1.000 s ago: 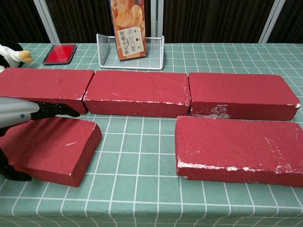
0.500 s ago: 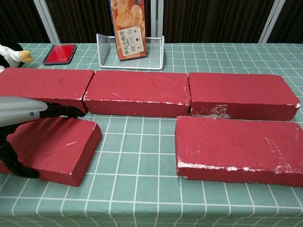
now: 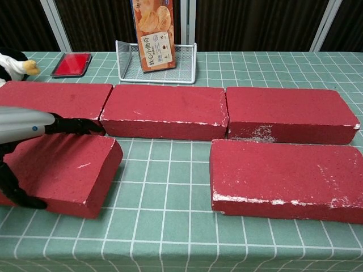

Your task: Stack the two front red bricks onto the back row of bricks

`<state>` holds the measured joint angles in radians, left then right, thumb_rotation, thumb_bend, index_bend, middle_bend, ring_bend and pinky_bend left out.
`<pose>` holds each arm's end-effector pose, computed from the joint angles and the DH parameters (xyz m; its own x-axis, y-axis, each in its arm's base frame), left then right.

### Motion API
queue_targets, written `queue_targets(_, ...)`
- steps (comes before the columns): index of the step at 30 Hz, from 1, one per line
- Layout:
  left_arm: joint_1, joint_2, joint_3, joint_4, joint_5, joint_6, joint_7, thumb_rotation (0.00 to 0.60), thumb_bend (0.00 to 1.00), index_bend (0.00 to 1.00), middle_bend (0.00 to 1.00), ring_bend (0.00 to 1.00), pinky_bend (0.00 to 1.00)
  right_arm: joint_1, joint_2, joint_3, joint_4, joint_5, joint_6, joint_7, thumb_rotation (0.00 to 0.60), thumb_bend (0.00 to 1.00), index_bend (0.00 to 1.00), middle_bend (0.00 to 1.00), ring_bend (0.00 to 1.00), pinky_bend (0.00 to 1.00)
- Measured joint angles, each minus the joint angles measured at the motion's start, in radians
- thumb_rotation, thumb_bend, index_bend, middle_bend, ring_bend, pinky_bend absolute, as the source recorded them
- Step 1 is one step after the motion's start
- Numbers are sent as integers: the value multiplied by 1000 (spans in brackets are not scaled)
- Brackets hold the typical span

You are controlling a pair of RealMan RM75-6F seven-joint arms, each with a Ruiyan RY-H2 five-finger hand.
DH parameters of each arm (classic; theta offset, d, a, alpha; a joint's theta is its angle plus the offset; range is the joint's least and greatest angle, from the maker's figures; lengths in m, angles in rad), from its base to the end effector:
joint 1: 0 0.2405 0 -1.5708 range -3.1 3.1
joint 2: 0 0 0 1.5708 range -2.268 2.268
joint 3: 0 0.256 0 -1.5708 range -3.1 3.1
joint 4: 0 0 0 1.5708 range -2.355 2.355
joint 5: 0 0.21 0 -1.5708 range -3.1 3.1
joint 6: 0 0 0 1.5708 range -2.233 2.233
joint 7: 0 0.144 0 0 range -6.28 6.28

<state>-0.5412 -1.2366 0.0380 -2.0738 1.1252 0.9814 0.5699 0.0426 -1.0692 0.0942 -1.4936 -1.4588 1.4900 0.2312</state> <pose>-0.1601 0.2098 0.0262 0.4848 0.5054 0.7138 0.8629 -0.4095 -0.2961 -0.3450 -0.1775 0.1995 0.3310 0.0546 0.9420 -0.9423 0.0721 0.3269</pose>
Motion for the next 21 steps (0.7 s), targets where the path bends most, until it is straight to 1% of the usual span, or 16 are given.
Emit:
queue_targets(4, -10, 50, -10, -61, 11, 29, 26, 600, 176, 25, 180, 196, 0, -2, 3, 2, 1, 3, 1, 3, 600, 0, 0, 0, 0, 0)
queue_targets(6, -24, 77, -28, -81, 2, 34, 33, 600, 176, 25, 180, 196, 0, -1, 3, 3, 2, 5, -1, 6, 600, 0, 0, 0, 0, 0)
queue_targets(9, -59, 98, -69, -91, -46, 27, 32, 600, 175, 25, 180, 196, 0, 0, 2, 3, 4, 6, -4, 7, 600, 0, 0, 0, 0, 0)
queue_targets(12, -108, 104, -118, -74, -130, 11, 30, 600, 175, 26, 185, 200, 0, 0, 2, 3, 2, 3, -2, 6, 600, 0, 0, 0, 0, 0)
queue_targets(16, -189, 79, -175, -13, -285, -3, 38, 600, 176, 29, 190, 207, 0, 0, 4, 6, -1, 6, 1, 3, 600, 0, 0, 0, 0, 0)
queue_targets(21, -293, 21, -216, 68, -468, -10, 73, 600, 175, 29, 190, 207, 0, -1, 6, 6, -3, 10, -3, -1, 600, 0, 0, 0, 0, 0)
